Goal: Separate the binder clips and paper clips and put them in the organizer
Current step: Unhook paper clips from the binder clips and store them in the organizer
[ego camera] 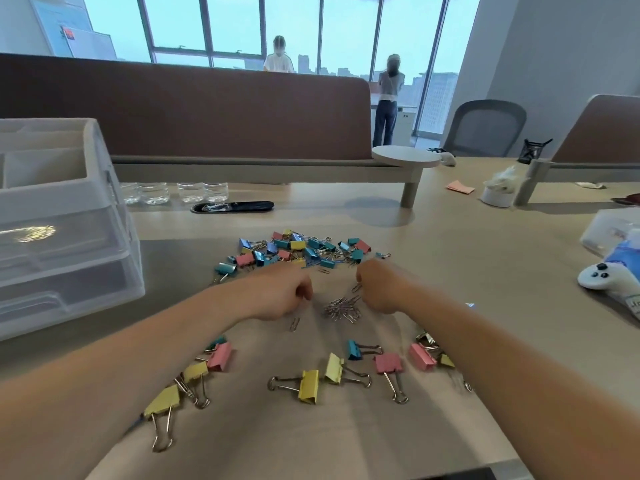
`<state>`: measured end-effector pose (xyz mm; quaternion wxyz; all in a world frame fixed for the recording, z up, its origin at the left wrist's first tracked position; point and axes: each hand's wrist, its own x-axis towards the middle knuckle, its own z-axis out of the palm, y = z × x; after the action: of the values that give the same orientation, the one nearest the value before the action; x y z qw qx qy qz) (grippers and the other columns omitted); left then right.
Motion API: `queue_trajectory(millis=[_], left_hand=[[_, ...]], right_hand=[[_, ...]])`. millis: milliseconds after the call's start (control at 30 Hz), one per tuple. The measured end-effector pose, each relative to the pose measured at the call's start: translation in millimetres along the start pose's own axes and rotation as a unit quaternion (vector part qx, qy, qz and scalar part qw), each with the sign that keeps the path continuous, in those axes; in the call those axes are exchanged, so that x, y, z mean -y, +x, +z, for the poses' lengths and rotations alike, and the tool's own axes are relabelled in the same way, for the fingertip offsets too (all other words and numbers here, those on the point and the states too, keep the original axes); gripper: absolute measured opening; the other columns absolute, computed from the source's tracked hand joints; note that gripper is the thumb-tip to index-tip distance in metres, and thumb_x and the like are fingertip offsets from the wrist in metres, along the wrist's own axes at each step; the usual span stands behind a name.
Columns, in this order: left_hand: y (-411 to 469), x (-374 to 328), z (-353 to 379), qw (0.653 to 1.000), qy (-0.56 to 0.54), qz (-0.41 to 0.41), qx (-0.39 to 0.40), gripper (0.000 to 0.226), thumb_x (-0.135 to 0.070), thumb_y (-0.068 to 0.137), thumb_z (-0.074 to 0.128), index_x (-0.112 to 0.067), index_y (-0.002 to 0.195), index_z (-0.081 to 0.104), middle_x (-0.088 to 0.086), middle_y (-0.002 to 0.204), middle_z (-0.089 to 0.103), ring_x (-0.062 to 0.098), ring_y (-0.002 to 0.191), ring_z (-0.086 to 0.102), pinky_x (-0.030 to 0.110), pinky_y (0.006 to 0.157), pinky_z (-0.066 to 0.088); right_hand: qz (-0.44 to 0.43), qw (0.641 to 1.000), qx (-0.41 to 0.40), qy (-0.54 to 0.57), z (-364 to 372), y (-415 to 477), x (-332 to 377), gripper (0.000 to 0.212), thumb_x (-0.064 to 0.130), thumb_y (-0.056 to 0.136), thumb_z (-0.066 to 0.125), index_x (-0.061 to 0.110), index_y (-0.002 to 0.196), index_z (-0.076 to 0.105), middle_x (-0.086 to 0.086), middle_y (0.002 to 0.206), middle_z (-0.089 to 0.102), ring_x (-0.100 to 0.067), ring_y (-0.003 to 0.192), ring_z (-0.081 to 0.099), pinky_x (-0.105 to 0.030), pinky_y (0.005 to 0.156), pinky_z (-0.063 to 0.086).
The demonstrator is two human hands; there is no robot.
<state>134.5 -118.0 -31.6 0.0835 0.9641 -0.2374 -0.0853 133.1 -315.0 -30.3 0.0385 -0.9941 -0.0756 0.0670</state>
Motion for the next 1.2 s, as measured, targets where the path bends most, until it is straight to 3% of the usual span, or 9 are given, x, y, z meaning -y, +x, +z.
queue_trajectory(millis=[167, 433, 533, 633, 733, 867, 1000, 1133, 1200], left_hand=[[-8, 2, 4, 0.999, 0.017, 0.014, 0.036, 0.036, -0.02, 0.09, 0.062, -0.023, 0.126, 0.059, -0.01, 0.104, 0.058, 0.008, 0.087, 0.051, 0.015, 0.059, 0.033], [-20, 4, 7, 1.0, -0.01, 0.008, 0.027, 0.031, -0.021, 0.089, 0.065, -0.027, 0.119, 0.061, -0.014, 0.094, 0.057, 0.004, 0.08, 0.05, 0.017, 0.058, 0.034], [-16, 1, 15, 0.999, -0.042, -0.01, -0.005, 0.023, -0.019, 0.089, 0.065, -0.024, 0.112, 0.064, -0.009, 0.097, 0.06, 0.009, 0.084, 0.053, 0.016, 0.059, 0.035], [-14, -1, 21, 0.997, -0.056, -0.026, -0.044, 0.013, -0.021, 0.089, 0.066, -0.022, 0.102, 0.067, -0.003, 0.101, 0.065, 0.012, 0.084, 0.054, 0.023, 0.065, 0.04], [-15, -3, 22, 0.995, -0.062, -0.032, -0.073, 0.013, -0.019, 0.09, 0.064, -0.021, 0.102, 0.069, -0.002, 0.103, 0.066, 0.015, 0.093, 0.059, 0.027, 0.075, 0.047], [-15, -6, 24, 0.993, -0.063, -0.023, -0.098, 0.016, -0.015, 0.091, 0.06, -0.02, 0.104, 0.07, 0.001, 0.106, 0.068, 0.017, 0.096, 0.061, 0.027, 0.075, 0.046], [-12, -5, 24, 0.993, -0.069, -0.018, -0.096, 0.021, -0.01, 0.09, 0.057, -0.019, 0.103, 0.071, 0.002, 0.102, 0.069, 0.017, 0.091, 0.061, 0.027, 0.072, 0.044], [-10, 1, 17, 0.99, -0.092, -0.014, -0.106, 0.019, -0.013, 0.094, 0.056, -0.015, 0.103, 0.072, -0.006, 0.088, 0.065, 0.002, 0.07, 0.055, 0.018, 0.062, 0.04], [-5, 5, 11, 0.989, -0.086, -0.009, -0.118, 0.022, -0.013, 0.096, 0.054, -0.013, 0.11, 0.07, -0.005, 0.094, 0.065, 0.001, 0.072, 0.053, 0.017, 0.066, 0.038]], right_hand=[[-0.005, 1.0, 0.004, -0.012, 5, -3, 4, 0.024, 0.01, 0.093, 0.05, 0.006, 0.112, 0.064, -0.015, 0.109, 0.065, -0.032, 0.101, 0.063, -0.033, 0.077, 0.048], [-0.031, 0.998, 0.053, -0.024, 4, -15, 15, 0.026, 0.01, 0.091, 0.056, 0.0, 0.112, 0.068, -0.015, 0.113, 0.067, -0.027, 0.098, 0.063, -0.036, 0.084, 0.053], [-0.036, 0.999, 0.027, -0.012, 10, -18, 17, 0.024, 0.01, 0.09, 0.058, 0.003, 0.11, 0.068, -0.014, 0.111, 0.067, -0.029, 0.1, 0.064, -0.034, 0.078, 0.052], [-0.034, 0.999, 0.001, 0.016, 13, -19, 25, 0.021, 0.012, 0.092, 0.057, 0.013, 0.111, 0.066, -0.005, 0.112, 0.065, -0.021, 0.094, 0.061, -0.03, 0.074, 0.052], [-0.037, 0.998, 0.002, 0.042, 16, -19, 35, 0.024, 0.01, 0.096, 0.054, 0.013, 0.118, 0.065, -0.004, 0.114, 0.064, -0.017, 0.092, 0.057, -0.018, 0.056, 0.037], [-0.043, 0.997, 0.003, 0.061, 18, -19, 44, 0.023, 0.012, 0.098, 0.051, 0.016, 0.118, 0.064, -0.001, 0.099, 0.06, -0.008, 0.069, 0.047, -0.018, 0.049, 0.03], [-0.061, 0.995, 0.005, 0.082, 13, -17, 45, 0.025, 0.012, 0.098, 0.053, 0.015, 0.119, 0.065, -0.003, 0.109, 0.064, -0.011, 0.079, 0.054, -0.015, 0.054, 0.035], [-0.055, 0.993, -0.021, 0.101, 8, -11, 33, 0.027, 0.01, 0.097, 0.055, 0.015, 0.122, 0.065, -0.001, 0.117, 0.068, -0.011, 0.093, 0.062, -0.021, 0.082, 0.051], [-0.044, 0.995, -0.037, 0.085, 7, -2, 25, 0.032, 0.01, 0.098, 0.051, 0.018, 0.126, 0.063, -0.002, 0.118, 0.068, -0.013, 0.093, 0.063, -0.029, 0.093, 0.051]])
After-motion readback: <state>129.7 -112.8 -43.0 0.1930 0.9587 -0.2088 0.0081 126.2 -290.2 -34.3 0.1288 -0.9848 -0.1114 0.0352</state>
